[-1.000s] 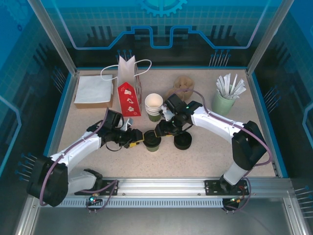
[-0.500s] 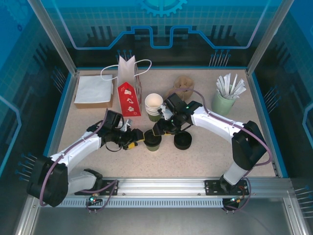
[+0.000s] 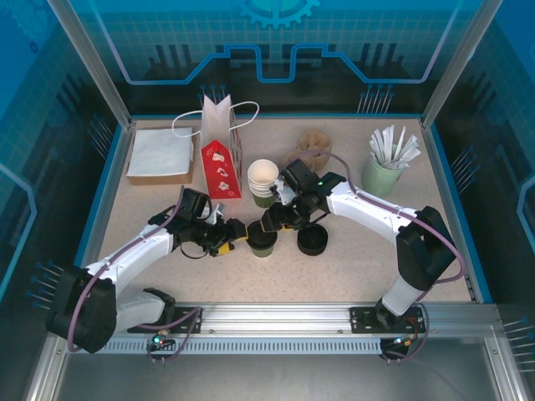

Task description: Pack the takeout coffee

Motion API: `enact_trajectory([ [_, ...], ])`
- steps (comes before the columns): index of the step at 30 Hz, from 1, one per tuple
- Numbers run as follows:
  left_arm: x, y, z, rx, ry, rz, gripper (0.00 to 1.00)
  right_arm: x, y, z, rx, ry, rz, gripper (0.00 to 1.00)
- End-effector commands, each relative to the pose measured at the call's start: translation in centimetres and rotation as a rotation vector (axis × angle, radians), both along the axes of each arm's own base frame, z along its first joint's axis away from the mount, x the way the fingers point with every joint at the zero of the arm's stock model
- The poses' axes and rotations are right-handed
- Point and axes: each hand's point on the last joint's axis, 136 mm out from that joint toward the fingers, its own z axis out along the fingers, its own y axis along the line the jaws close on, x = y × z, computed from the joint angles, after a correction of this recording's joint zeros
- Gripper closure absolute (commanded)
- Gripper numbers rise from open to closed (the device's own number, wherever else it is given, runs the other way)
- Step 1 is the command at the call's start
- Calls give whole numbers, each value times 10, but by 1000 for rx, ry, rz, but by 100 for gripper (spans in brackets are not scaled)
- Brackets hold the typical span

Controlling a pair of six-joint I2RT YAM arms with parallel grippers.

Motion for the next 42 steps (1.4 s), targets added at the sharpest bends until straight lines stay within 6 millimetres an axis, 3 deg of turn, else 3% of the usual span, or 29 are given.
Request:
enact_trajectory([
  [1,5,-3,17,-28,-25,12,29,-6,-4,4,-22,-10,14,45],
  [10,6,-3,26,-39,-47,18,26,-9,-10,-4,-63,0,14,48],
  [15,8,1,35,-19,-85,28,24,-2,-10,13,-40,-74,9,43],
  [21,12,21,46,79,-168,91,18,4,-31,45,-145,-226,3,2],
  [22,13,26,48,96,-182,110,17,3,-32,48,-168,-240,19,0],
  [31,14,64,58,203,-255,247,10,-12,-11,48,-371,-316,169,0],
  [37,7,73,57,230,-265,246,8,-16,14,35,-432,-308,265,0],
  [42,4,75,53,238,-268,235,7,-17,23,24,-462,-288,315,0],
])
